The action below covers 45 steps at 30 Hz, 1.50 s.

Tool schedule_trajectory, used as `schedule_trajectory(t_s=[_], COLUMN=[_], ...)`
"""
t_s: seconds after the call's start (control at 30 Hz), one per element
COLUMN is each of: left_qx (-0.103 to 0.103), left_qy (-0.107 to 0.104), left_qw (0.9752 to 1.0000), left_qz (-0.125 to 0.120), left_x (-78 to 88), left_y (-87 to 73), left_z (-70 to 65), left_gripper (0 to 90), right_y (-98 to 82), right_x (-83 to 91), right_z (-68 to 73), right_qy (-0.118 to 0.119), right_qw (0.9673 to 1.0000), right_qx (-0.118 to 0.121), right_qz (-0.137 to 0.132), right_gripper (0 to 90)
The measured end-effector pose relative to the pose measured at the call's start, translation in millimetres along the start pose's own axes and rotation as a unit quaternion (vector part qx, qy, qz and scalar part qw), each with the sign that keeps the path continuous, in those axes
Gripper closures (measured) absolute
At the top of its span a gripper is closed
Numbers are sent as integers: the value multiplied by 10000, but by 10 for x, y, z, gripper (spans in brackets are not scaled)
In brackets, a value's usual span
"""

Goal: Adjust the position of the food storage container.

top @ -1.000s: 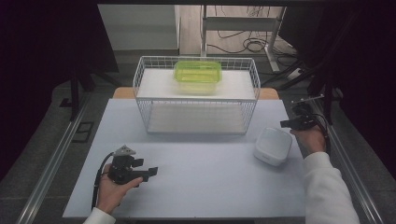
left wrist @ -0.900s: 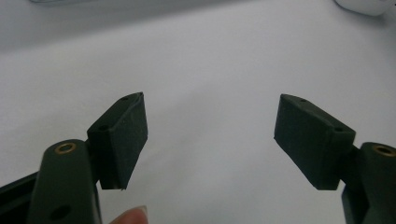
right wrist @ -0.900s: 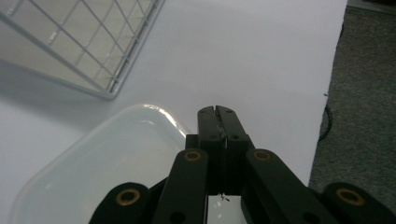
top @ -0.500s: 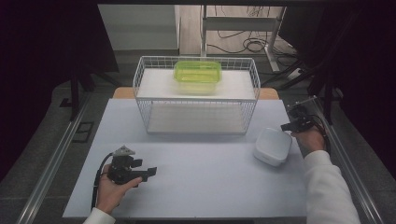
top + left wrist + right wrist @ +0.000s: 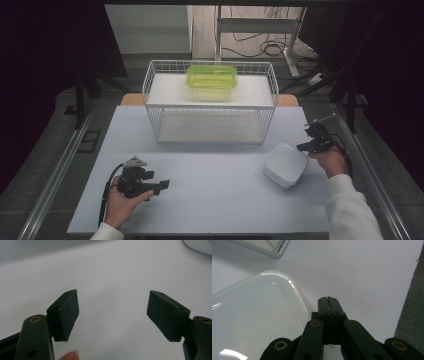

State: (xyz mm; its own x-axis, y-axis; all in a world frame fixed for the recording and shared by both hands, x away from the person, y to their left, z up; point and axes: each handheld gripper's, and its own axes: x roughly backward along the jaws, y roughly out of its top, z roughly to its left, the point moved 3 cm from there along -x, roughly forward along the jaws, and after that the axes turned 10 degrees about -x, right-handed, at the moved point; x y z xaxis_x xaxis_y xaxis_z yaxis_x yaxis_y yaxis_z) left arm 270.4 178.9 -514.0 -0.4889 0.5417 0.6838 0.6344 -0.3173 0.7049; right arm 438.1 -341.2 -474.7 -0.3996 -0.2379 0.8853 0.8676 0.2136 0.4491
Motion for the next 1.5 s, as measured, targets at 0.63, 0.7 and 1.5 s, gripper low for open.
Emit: schedule_trajectory(t_s=[0.63, 0.7, 1.5], left_qx=[-70, -68, -100], left_qy=[-74, -56, -25], left_qw=[9999, 10000, 9999], left_qz=[-1, 8, 29], left_x=[-16, -15, -18], left_y=[51, 50, 37], left_z=[-47, -40, -46], left_gripper=[255, 255, 255], right_y=[-434, -458, -714], right_x=[140, 142, 47], right_z=[627, 668, 1425], right_qy=[13, 63, 919], right_qw=[9992, 9992, 9943], right_qx=[147, 154, 464], right_qz=[370, 370, 264], right_gripper=[890, 890, 890])
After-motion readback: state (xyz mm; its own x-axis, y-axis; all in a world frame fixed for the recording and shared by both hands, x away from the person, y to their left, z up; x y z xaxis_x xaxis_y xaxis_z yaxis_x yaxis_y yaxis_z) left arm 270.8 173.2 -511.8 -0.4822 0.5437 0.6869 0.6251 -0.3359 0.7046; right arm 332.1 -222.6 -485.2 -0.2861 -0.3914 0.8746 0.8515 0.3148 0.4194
